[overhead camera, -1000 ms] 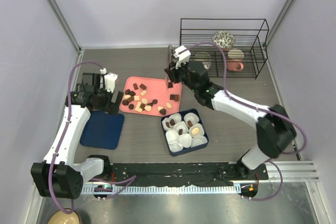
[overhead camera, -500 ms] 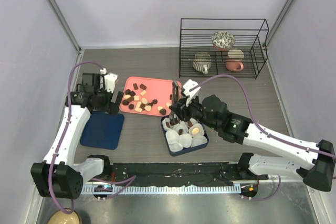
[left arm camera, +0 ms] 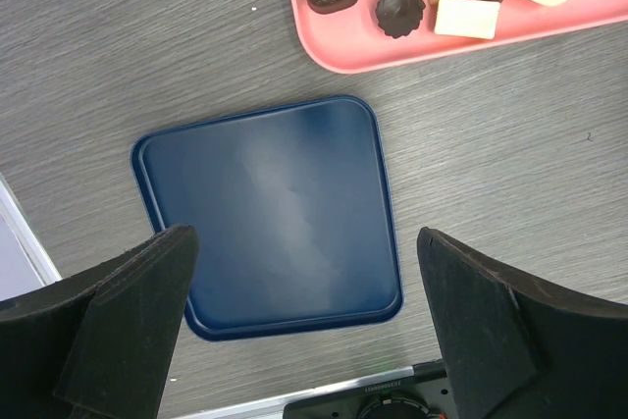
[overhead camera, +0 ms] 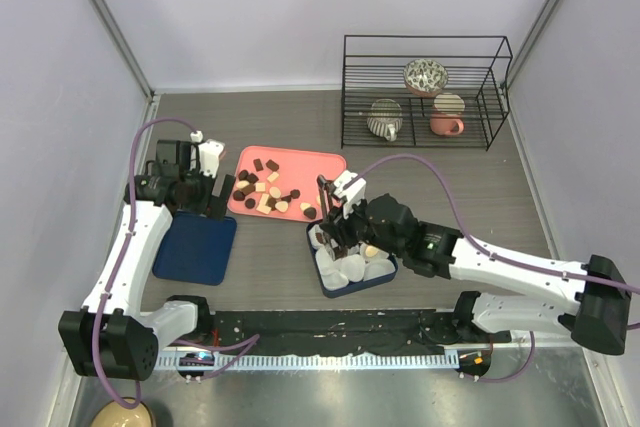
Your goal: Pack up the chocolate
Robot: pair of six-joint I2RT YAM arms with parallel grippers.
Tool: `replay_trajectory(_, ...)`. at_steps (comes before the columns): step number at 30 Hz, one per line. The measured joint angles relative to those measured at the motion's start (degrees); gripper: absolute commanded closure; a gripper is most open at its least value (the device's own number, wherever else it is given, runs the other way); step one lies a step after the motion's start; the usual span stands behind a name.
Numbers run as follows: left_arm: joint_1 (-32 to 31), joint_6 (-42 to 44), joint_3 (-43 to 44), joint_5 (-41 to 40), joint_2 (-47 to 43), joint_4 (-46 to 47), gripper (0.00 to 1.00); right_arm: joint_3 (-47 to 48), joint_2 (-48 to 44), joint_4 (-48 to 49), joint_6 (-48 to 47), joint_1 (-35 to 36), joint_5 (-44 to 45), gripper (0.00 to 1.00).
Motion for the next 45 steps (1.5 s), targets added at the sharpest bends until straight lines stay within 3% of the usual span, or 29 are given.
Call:
replay_trajectory(5, 0.0, 0.2, -0.5, 0.0, -0.1, 0.0, 0.0, -0.7, 3.5, 3.3, 0.5, 0.0, -0.6, 0.81)
replay_trajectory(9, 0.0, 0.2, -0.9, -0.1, -0.2, 0.0, 0.0, -0.7, 4.3, 5.3, 0.7, 0.0, -1.1, 0.65)
replay_trajectory(18, 0.0, 0.2, -1.3, -0.1, -0.2, 0.1, 0.0, -0.7, 4.3, 7.1, 0.9, 0.0, -1.3, 0.53)
replay_trajectory(22, 0.0, 0.2, -1.4, -0.1, -0.2, 0.2, 0.0, -0.7, 4.3, 7.1, 0.9, 0.0, -1.3, 0.51)
replay_trajectory(31, 0.0, 0.2, -1.4, -0.1, -0.5, 0.2, 0.0, -0.3, 3.6, 6.8, 0.2, 0.0, -1.1, 0.59)
replay_trajectory(38, 0.0, 0.2, -1.4, -0.1, -0.6, 0.2, 0.0, 6.1, 4.1, 7.6, -4.9, 0.0, 1.1, 0.6)
replay_trajectory(45, 0.0, 0.2, -1.4, -0.1, -0.6, 0.3, 0.0, 15.0, 15.8, 16.5, -9.0, -6.7, -1.1, 0.6)
